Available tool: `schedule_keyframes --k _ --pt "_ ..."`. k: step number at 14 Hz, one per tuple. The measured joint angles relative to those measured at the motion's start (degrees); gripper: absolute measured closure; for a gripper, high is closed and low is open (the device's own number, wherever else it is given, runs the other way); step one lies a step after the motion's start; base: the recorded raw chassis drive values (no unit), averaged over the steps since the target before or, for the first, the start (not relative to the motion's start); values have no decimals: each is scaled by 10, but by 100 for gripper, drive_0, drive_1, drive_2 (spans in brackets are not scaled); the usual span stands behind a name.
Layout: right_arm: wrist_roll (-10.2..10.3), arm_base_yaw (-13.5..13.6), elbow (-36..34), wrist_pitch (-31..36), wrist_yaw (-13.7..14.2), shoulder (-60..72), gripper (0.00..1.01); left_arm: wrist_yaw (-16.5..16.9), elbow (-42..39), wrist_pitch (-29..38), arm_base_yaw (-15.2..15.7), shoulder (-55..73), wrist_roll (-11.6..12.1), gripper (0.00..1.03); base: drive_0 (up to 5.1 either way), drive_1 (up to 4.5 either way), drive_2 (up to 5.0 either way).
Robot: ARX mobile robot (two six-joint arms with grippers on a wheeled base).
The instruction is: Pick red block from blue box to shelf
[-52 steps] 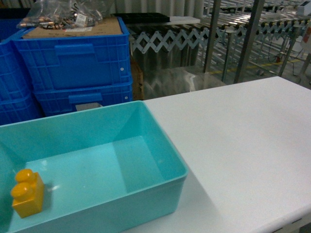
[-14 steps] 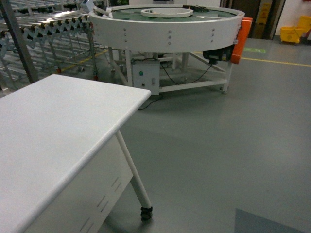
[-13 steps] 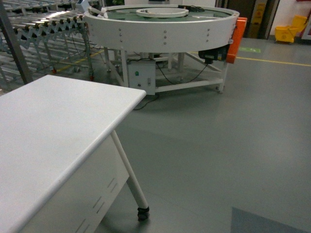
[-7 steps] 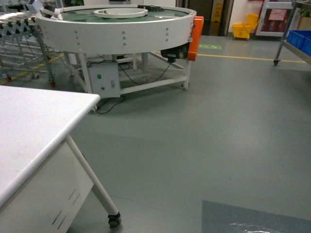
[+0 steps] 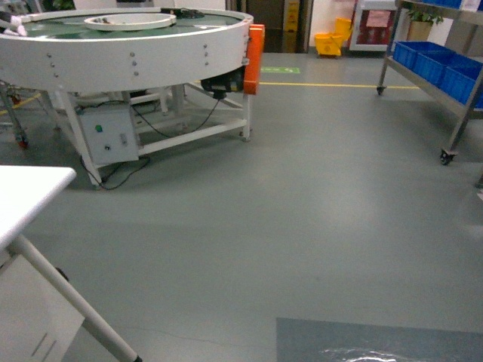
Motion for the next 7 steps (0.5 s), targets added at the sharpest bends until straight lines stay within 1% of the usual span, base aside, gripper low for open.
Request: schedule_keyframes --k 4,5,7 --pt "0 0 0 1 0 -2 72 0 0 1 0 0 0 5 -167 -167 -167" --pt "0 0 0 1 0 -2 72 0 0 1 0 0 0 5 165 -121 -503" --pt "0 0 0 0 0 -5 72 0 0 1 0 0 0 5 316 74 -447"
